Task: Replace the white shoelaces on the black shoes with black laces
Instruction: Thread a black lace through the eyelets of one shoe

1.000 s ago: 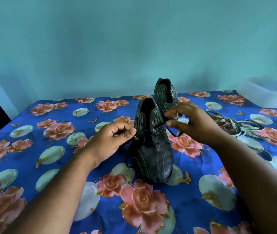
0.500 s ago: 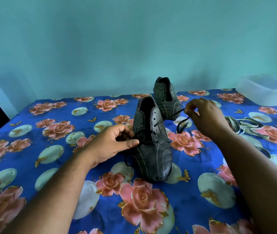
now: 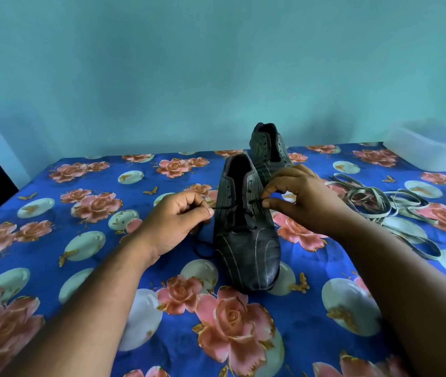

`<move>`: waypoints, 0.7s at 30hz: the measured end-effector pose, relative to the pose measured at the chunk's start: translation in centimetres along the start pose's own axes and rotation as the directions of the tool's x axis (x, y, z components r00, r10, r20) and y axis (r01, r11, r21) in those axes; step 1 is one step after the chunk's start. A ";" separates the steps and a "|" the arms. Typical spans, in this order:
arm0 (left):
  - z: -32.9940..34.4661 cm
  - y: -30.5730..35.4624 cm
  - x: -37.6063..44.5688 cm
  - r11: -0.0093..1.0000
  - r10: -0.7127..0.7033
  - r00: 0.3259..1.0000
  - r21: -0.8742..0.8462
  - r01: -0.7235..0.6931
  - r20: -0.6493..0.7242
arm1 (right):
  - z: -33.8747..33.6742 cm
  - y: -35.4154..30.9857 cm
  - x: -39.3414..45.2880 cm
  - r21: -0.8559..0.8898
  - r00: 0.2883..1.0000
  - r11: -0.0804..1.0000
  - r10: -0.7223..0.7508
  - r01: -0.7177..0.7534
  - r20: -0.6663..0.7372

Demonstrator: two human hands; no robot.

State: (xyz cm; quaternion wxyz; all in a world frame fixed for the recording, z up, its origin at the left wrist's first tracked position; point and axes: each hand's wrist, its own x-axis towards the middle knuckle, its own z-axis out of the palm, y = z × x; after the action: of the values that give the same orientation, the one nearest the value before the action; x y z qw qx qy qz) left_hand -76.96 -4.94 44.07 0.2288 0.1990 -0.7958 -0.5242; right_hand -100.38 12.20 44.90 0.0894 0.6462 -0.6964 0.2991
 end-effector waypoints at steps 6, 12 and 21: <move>-0.4 -0.1 0.2 0.999 -0.023 0.999 0.038 0.025 -0.043 | -0.3 0.9 -0.2 -0.034 0.996 0.997 0.068 -0.070 -0.056; -0.6 -0.7 0.4 0.989 -0.037 0.998 0.138 0.044 -0.055 | -0.4 1.3 -0.3 -0.083 0.993 0.990 0.115 -0.118 -0.041; 1.6 -0.8 0.4 0.868 0.352 0.936 0.376 -0.324 -0.006 | -0.1 1.1 -0.1 0.002 0.995 0.997 0.083 -0.083 -0.052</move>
State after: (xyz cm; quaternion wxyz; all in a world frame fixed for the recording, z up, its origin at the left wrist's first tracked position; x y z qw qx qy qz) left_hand -78.12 -4.29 42.89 0.3050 0.1155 -0.8932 -0.3095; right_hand -101.46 12.30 44.55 0.0951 0.6088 -0.7199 0.3194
